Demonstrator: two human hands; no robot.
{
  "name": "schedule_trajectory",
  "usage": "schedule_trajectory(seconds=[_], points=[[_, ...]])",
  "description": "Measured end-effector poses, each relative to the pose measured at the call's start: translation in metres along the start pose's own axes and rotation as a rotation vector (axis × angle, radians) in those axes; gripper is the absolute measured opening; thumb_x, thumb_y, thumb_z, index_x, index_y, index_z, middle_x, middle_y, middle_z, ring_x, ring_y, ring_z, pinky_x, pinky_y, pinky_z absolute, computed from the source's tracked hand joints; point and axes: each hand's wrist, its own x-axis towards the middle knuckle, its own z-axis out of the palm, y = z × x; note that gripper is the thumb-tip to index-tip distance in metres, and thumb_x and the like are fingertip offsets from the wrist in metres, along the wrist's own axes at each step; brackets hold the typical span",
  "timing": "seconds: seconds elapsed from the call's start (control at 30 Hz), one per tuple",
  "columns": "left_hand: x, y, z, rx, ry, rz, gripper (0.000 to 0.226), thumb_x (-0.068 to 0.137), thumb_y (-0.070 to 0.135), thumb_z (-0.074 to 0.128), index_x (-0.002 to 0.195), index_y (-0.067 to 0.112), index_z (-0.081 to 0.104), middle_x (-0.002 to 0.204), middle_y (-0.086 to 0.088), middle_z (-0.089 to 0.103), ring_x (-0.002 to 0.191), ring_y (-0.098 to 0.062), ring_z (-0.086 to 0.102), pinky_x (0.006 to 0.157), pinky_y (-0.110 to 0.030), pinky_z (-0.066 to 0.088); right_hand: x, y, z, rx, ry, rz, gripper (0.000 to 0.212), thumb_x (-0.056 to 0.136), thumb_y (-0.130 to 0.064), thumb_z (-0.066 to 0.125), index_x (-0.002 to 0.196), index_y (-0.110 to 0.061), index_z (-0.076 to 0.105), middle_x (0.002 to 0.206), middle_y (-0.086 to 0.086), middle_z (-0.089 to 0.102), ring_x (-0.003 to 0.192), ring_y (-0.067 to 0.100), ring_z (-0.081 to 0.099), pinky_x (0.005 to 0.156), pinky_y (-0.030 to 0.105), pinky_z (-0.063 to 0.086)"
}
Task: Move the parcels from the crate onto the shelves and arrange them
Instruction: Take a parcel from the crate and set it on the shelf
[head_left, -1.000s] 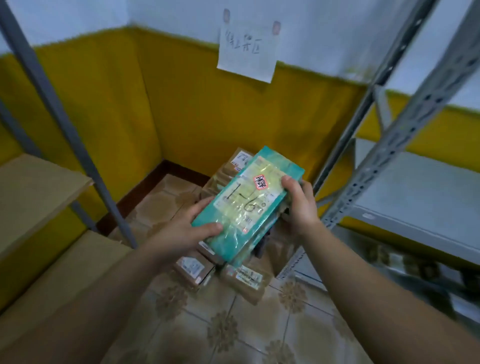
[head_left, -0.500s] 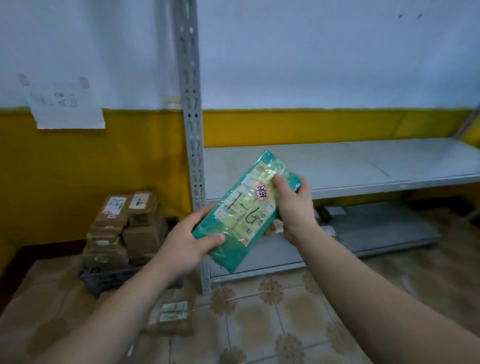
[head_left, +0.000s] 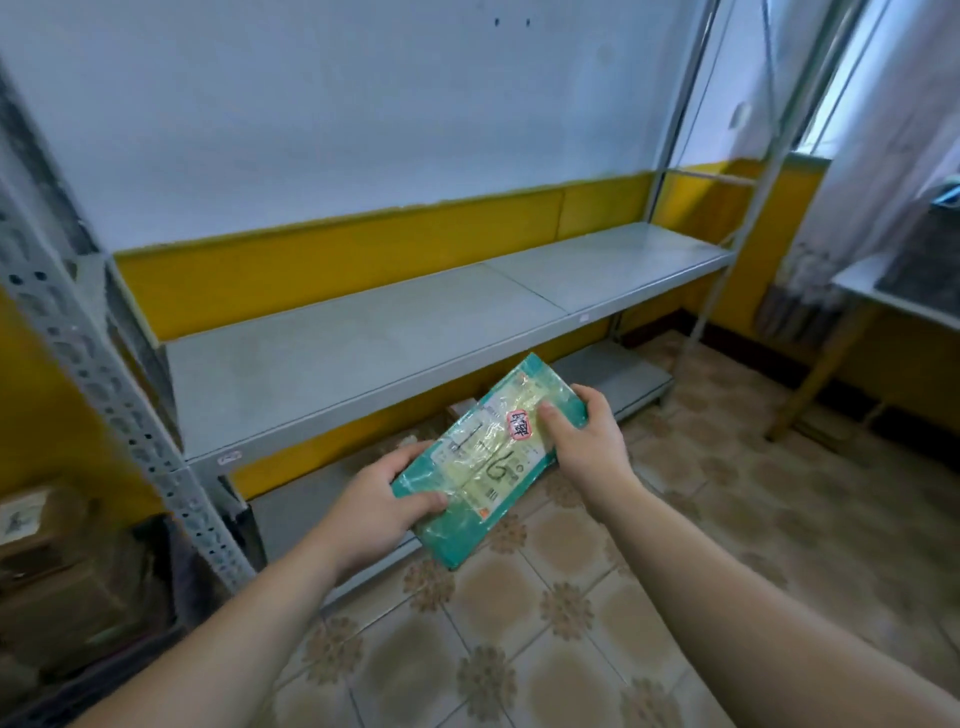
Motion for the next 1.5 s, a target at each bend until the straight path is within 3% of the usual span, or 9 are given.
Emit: schedule_trajectory(seconds=[0.3, 0.57, 0.7, 0.8, 0.97, 1.07, 1.13, 1.37, 1.5], points=[[0.088, 0.036, 0.106, 0.135, -0.038, -0.029, 0.059, 0.085, 0.009, 0.071, 0.126, 0.04, 0.043, 0.106, 0.015, 0.057, 0.089, -0.001, 0.06, 0.058, -0.012, 0.05, 0.106, 0.032, -0.099, -0.072, -0.144, 0.103, 0.043, 0.098, -0.037, 0.058, 0.137, -0.024, 0.044, 0.104, -0.003, 0.07, 0.076, 0.005, 0.071, 0.053, 0.017, 0.051], [0.149, 0.01, 0.096, 0.112, 0.019, -0.159, 0.053, 0.084, 0.012, 0.071, 0.123, 0.036, 0.045, 0.108, 0.01, 0.061, 0.088, -0.006, 0.064, 0.059, -0.013, 0.049, 0.186, 0.048, -0.058, -0.166, -0.288, 0.122, 0.046, 0.099, -0.037, 0.058, 0.141, -0.025, 0.044, 0.106, -0.002, 0.069, 0.08, 0.008, 0.072, 0.064, 0.025, 0.059], [0.192, -0.024, 0.083, 0.056, 0.024, -0.194, 0.049, 0.083, 0.008, 0.072, 0.115, 0.039, 0.052, 0.113, 0.009, 0.061, 0.095, -0.01, 0.064, 0.076, -0.024, 0.055, 0.226, 0.068, -0.022, -0.261, -0.335, 0.157, 0.041, 0.099, -0.034, 0.057, 0.138, -0.024, 0.045, 0.104, -0.006, 0.067, 0.082, 0.005, 0.069, 0.06, 0.02, 0.053], [0.229, -0.043, 0.077, -0.03, 0.062, -0.227, 0.048, 0.083, 0.001, 0.07, 0.103, 0.044, 0.058, 0.113, -0.002, 0.065, 0.091, -0.019, 0.065, 0.086, -0.043, 0.055, 0.262, 0.086, -0.002, -0.344, -0.326, 0.18, 0.048, 0.096, -0.038, 0.06, 0.14, -0.023, 0.046, 0.112, -0.005, 0.066, 0.093, 0.012, 0.066, 0.077, 0.031, 0.055], [0.281, -0.081, 0.078, 0.197, 0.13, -0.218, 0.043, 0.086, 0.022, 0.071, 0.119, 0.042, 0.051, 0.128, -0.002, 0.045, 0.123, -0.019, 0.047, 0.103, -0.024, 0.033, 0.311, 0.118, 0.034, -0.421, -0.353, 0.199, 0.043, 0.094, -0.04, 0.06, 0.133, -0.026, 0.049, 0.116, 0.0, 0.065, 0.094, 0.017, 0.068, 0.083, 0.041, 0.059], [0.309, -0.112, 0.079, 0.373, 0.024, -0.244, 0.123, 0.046, 0.091, 0.059, 0.147, 0.025, 0.034, 0.14, 0.005, 0.026, 0.137, -0.016, 0.025, 0.114, -0.027, 0.019, 0.344, 0.149, 0.066, -0.462, -0.411, 0.209, 0.045, 0.093, -0.044, 0.057, 0.135, -0.029, 0.046, 0.117, 0.002, 0.061, 0.092, 0.018, 0.068, 0.081, 0.041, 0.06], [0.332, -0.143, 0.084, 0.498, 0.016, -0.258, 0.151, 0.027, 0.105, 0.035, 0.152, 0.022, 0.02, 0.149, 0.005, 0.014, 0.14, -0.016, 0.01, 0.117, -0.031, 0.01, 0.37, 0.181, 0.09, -0.469, -0.462, 0.207, 0.049, 0.093, -0.047, 0.057, 0.137, -0.03, 0.045, 0.117, 0.002, 0.061, 0.09, 0.018, 0.069, 0.079, 0.042, 0.061], [0.421, -0.303, 0.112, 0.643, 0.2, -0.222, 0.122, 0.048, 0.077, 0.056, 0.146, 0.008, 0.037, 0.145, -0.012, 0.032, 0.135, -0.022, 0.018, 0.115, -0.026, 0.011, 0.447, 0.331, 0.168, -0.441, -0.597, 0.173, 0.044, 0.095, -0.041, 0.061, 0.136, -0.031, 0.046, 0.119, 0.001, 0.063, 0.096, 0.022, 0.067, 0.084, 0.044, 0.059], [0.473, -0.4, 0.111, 0.599, 0.182, -0.331, 0.109, 0.056, 0.05, 0.08, 0.148, 0.015, 0.035, 0.149, -0.004, 0.029, 0.138, -0.019, 0.023, 0.112, -0.021, 0.015, 0.488, 0.421, 0.2, -0.359, -0.623, 0.136, 0.034, 0.102, -0.036, 0.051, 0.136, -0.034, 0.046, 0.116, -0.002, 0.061, 0.089, 0.013, 0.061, 0.075, 0.021, 0.052]])
